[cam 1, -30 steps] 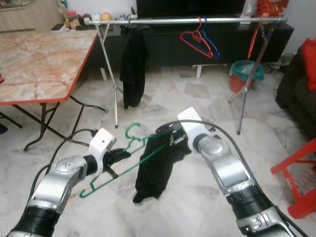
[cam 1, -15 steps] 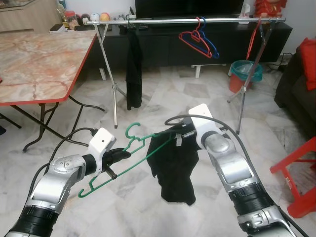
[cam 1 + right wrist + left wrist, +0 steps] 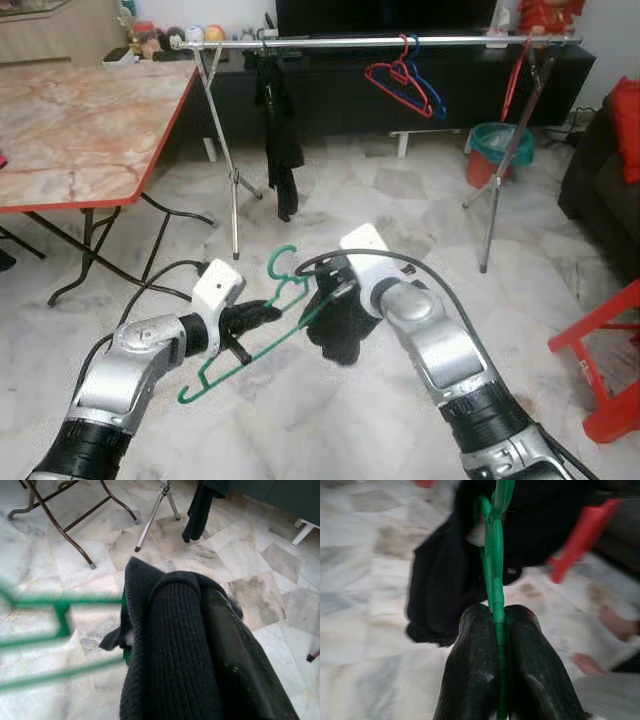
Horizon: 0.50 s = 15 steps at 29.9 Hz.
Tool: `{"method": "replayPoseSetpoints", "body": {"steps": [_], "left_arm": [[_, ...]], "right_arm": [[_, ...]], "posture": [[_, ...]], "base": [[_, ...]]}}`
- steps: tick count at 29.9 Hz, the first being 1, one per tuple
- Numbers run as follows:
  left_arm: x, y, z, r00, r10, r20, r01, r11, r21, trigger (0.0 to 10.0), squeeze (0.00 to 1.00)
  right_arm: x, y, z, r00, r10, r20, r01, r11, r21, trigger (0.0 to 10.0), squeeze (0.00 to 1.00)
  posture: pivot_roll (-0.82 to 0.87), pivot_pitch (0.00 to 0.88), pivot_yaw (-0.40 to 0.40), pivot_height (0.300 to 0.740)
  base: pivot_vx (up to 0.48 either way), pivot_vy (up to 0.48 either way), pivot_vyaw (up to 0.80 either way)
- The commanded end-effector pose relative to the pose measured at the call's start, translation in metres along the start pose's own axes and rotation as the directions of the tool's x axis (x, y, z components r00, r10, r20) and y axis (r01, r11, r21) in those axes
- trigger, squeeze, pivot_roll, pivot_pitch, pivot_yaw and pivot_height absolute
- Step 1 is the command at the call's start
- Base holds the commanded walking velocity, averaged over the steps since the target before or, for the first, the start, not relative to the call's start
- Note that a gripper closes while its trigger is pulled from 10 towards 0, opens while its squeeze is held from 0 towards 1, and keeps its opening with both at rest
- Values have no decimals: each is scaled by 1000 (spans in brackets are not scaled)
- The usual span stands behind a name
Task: Hang hanger
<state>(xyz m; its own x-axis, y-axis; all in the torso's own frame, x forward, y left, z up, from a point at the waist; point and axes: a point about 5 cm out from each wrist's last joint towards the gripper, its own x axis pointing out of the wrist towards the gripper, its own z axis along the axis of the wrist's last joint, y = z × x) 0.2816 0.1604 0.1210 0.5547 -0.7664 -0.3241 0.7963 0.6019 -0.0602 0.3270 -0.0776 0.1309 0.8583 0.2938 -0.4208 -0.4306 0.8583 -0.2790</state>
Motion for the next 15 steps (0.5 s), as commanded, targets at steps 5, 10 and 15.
{"method": "replayPoseSetpoints", "body": {"steps": [5, 10, 15], "left_arm": [[-9, -7, 3, 996, -83, -7, 83, 996, 5, 10000, 0], [-15, -9, 2, 992, -127, -23, 127, 992, -4, 10000, 0], [-11, -12, 5, 990, -140, -15, 140, 990, 2, 10000, 0]], "right_arm": [[-1, -30, 4, 994, -107, 17, 107, 994, -7, 10000, 0], [-2, -57, 2, 983, -185, 3, 185, 982, -29, 10000, 0], [-1, -50, 4, 989, -151, 4, 151, 988, -27, 10000, 0]], "posture": [[-39, 7, 32, 740], [-40, 3, 32, 740], [-39, 0, 32, 740]], "base": [[0, 0, 0], [0, 0, 0], [0, 0, 0]]}}
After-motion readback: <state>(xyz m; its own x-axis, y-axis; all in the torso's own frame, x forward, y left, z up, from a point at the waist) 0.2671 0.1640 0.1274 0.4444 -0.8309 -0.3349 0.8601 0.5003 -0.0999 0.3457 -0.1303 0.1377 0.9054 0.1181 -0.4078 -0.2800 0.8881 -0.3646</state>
